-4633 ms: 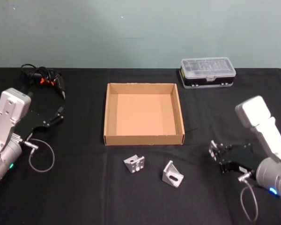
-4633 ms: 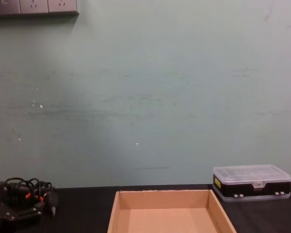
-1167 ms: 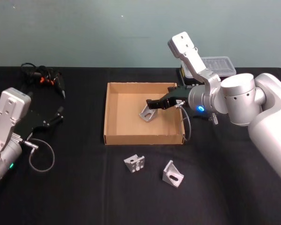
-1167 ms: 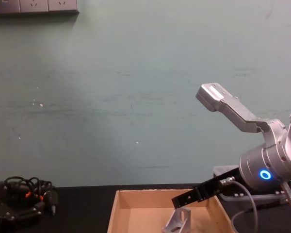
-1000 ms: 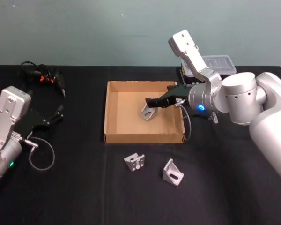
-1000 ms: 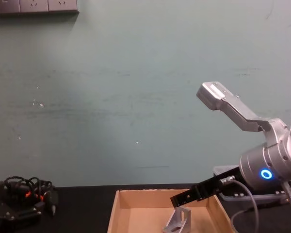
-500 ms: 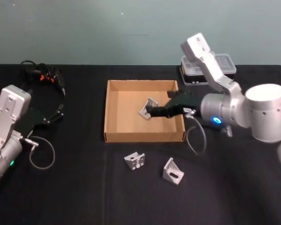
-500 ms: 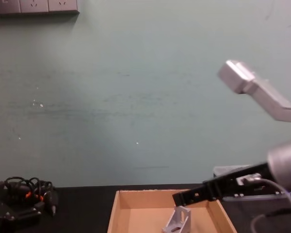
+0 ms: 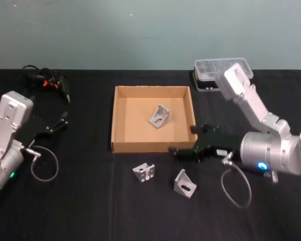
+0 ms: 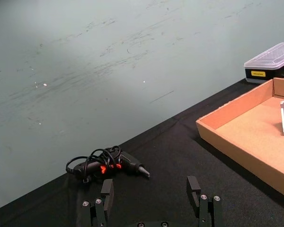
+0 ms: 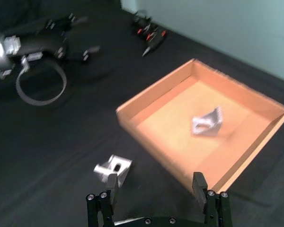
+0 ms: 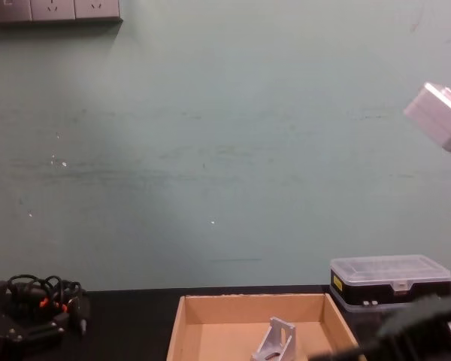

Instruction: Use one hand to pick up the angle iron from the table and place it into the box.

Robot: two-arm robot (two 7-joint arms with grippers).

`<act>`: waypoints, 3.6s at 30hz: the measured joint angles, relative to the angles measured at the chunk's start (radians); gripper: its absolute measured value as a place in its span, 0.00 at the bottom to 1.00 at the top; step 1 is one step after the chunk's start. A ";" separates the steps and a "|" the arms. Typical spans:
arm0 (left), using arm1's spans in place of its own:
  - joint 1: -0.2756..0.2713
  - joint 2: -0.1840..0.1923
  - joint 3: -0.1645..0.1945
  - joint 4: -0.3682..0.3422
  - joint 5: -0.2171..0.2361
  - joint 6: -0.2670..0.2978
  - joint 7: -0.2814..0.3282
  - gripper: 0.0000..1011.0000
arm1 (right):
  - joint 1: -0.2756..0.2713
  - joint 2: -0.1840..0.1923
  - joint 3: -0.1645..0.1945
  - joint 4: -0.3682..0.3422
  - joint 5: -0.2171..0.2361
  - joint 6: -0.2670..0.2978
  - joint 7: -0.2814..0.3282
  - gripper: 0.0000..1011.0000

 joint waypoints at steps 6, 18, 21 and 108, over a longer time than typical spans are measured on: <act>0.000 0.000 0.000 0.000 0.000 0.000 0.000 1.00 | -0.025 0.060 -0.037 -0.036 0.004 -0.002 0.037 0.99; 0.000 0.000 0.000 0.000 0.000 0.000 0.000 1.00 | -0.025 0.107 -0.125 -0.061 -0.050 -0.017 0.026 0.99; 0.000 0.000 0.000 0.000 0.000 0.000 0.000 1.00 | -0.023 0.105 -0.131 -0.061 -0.061 -0.012 0.016 0.99; 0.000 0.000 0.000 0.000 0.000 0.000 0.000 1.00 | 0.157 -0.081 -0.106 0.069 -0.144 0.058 -0.033 0.45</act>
